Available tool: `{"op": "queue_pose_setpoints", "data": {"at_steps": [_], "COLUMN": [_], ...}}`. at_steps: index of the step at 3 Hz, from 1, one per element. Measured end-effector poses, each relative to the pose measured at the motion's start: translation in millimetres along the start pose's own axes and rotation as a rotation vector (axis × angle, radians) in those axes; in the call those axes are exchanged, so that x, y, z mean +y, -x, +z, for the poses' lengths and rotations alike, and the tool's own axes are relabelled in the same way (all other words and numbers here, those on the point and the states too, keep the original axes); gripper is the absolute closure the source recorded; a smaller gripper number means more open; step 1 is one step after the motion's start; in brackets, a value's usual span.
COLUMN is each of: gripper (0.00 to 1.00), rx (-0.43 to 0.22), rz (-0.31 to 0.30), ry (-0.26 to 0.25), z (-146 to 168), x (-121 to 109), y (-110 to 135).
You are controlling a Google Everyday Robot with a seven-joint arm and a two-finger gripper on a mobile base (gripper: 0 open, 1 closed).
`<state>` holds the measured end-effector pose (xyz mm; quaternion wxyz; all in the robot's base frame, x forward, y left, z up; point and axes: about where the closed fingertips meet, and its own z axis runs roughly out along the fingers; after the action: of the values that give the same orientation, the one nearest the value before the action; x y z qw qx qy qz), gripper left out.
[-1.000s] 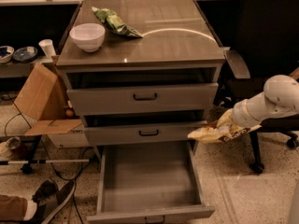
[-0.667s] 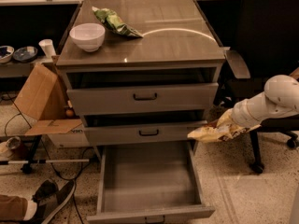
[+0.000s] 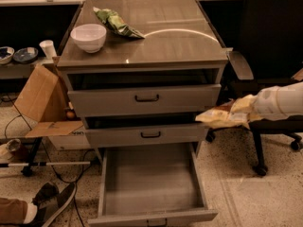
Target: Pick brown chip bag from bottom drawer and place on counter
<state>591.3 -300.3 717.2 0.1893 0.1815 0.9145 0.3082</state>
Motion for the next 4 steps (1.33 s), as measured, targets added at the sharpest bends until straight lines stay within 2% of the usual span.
{"op": "queue_pose_setpoints", "data": {"at_steps": [1,2,3,4], "gripper": [1.0,1.0,1.0,1.0], "rx": [-0.124,-0.169,-0.186,-0.193], "rz": [-0.117,-0.209,-0.262,-0.283], "ry": [0.087,0.135,0.187,0.231], "z": [-73,-107,-127,-137], "x": [71,138,209,265], "y": [10,28,49,74]}}
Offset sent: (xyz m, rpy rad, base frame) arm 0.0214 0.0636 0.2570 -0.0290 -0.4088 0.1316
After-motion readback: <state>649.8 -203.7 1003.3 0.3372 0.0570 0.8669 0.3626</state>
